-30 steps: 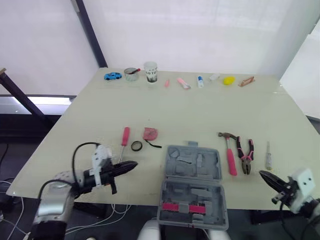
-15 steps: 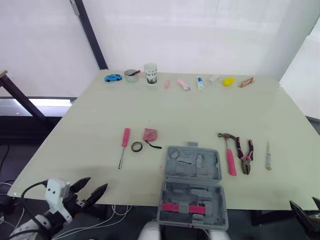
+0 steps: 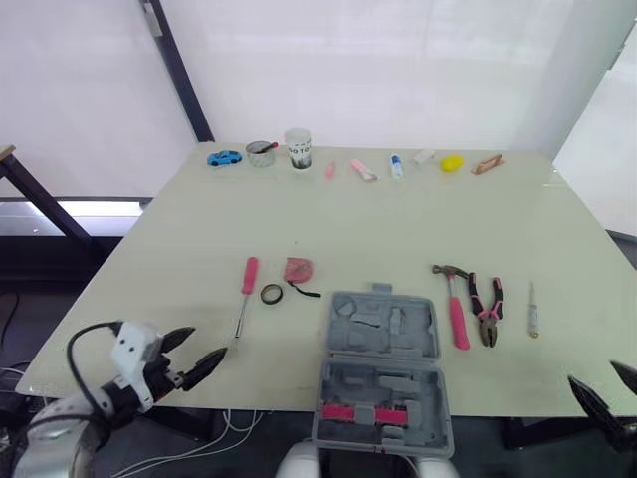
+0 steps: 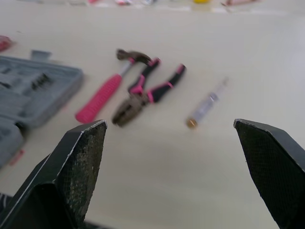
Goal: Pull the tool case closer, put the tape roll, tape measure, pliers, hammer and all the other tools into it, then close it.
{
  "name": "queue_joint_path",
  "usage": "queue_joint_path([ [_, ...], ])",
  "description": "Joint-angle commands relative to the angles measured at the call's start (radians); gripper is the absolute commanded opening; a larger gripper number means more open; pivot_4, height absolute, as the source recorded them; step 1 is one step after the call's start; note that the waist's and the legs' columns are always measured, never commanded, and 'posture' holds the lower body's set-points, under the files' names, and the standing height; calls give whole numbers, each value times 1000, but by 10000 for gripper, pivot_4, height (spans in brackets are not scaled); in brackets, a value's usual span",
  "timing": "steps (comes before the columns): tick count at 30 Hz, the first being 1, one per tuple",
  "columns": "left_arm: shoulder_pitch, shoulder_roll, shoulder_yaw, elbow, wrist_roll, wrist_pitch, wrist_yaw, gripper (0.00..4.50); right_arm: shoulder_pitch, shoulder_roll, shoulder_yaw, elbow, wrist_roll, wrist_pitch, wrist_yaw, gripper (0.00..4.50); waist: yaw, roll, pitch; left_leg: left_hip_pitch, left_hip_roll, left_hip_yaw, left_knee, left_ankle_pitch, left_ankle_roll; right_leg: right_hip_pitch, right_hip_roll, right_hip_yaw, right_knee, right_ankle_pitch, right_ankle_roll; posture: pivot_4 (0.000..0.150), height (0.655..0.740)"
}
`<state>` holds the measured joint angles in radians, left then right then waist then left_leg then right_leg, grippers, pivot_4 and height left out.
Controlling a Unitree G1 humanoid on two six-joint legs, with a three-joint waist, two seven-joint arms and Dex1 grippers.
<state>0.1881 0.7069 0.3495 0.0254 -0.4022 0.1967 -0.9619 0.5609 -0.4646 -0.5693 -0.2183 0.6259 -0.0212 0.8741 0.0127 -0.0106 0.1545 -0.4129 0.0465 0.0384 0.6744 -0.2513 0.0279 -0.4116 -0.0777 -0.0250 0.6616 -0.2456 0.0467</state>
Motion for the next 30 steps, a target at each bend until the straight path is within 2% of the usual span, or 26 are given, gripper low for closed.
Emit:
queue_joint_path([
  [1,-77,102,-63,-69,24,79,-45,44758,-41,-41,52,-115,17,34,18,45000,1,0,0,0,-1,0,0,0,0,0,0,0,0,0,0,1500,7400],
  [6,-209,275,-191,-124,71,188,-141,44758,-138,-115,153,-176,52,112,79,45000,1,0,0,-1,-3,0,0,0,0,0,1,0,-1,0,0,1500,7400],
  [10,-302,414,-319,-98,165,166,-263,44758,-218,-166,218,-168,42,90,192,45000,-1,0,1,0,-3,6,-2,0,0,0,2,2,-1,0,0,1500,7400],
  [13,-427,481,-432,-75,259,132,-348,44758,-295,-204,265,-169,47,123,224,45000,0,-1,2,0,-3,7,-3,0,0,0,3,2,-1,0,0,1500,7400],
  [16,-593,476,-542,-40,371,101,-395,44758,-377,-216,316,-164,38,143,234,45000,5,-4,5,-1,-2,5,-2,0,0,0,7,3,-1,-1,2,1500,7400],
  [20,-816,406,-705,19,551,41,-446,44758,-480,-203,368,-121,17,157,224,45000,4,-5,5,-1,-3,6,-2,0,0,0,8,7,-1,2,3,1500,7400],
  [27,-989,308,-869,156,782,-131,-484,44758,-564,-184,419,-78,-15,160,222,45000,-2,-9,8,-2,-5,7,-2,0,0,-1,10,13,-1,3,4,1500,7400],
  [30,-1041,263,-902,206,834,-174,-495,44758,-583,-178,431,-61,-21,156,232,45000,1,-10,8,-2,-5,6,-2,0,0,-1,10,13,-1,3,4,1500,7400],
])
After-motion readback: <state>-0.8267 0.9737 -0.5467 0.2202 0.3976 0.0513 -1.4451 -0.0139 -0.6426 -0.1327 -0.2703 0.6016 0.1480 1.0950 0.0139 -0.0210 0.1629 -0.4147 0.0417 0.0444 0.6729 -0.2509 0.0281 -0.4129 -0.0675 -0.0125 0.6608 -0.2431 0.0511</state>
